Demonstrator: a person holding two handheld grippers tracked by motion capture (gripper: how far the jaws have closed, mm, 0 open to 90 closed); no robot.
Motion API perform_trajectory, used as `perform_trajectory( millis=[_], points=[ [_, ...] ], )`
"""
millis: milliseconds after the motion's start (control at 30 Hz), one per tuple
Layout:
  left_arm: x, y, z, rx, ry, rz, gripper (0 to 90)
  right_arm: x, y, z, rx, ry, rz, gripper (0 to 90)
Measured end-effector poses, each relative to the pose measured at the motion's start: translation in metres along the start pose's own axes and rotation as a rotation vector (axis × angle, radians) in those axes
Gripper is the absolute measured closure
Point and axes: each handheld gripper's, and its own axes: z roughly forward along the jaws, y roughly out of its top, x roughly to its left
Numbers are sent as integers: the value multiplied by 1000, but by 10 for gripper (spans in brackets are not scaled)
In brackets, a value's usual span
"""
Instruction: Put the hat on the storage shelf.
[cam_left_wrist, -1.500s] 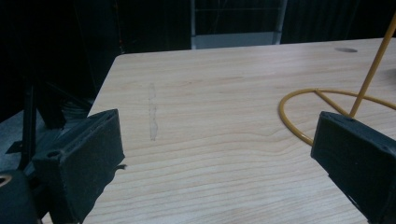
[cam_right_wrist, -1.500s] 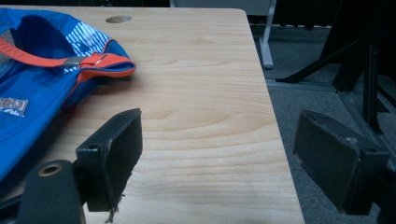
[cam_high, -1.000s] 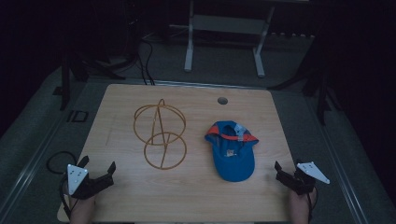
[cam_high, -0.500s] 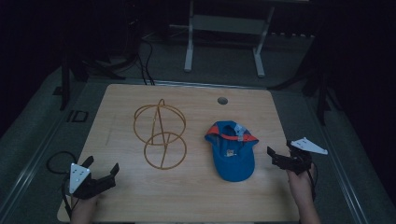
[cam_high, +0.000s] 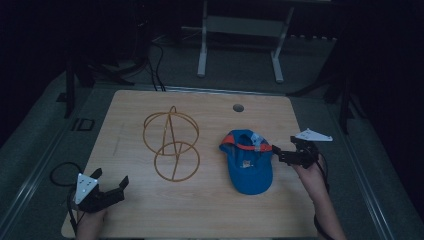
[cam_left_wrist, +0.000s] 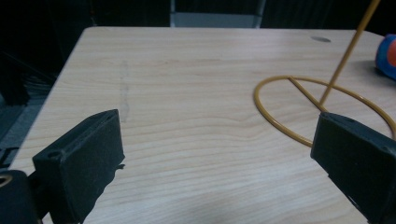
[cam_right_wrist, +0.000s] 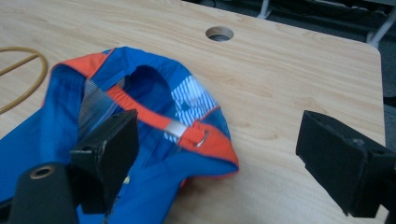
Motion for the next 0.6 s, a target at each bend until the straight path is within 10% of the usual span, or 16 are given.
perform_trajectory(
  millis=[600],
  points=[
    [-6, 1, 1, 64, -15, 71, 29, -3, 15, 74, 109, 100, -34, 295]
  ],
)
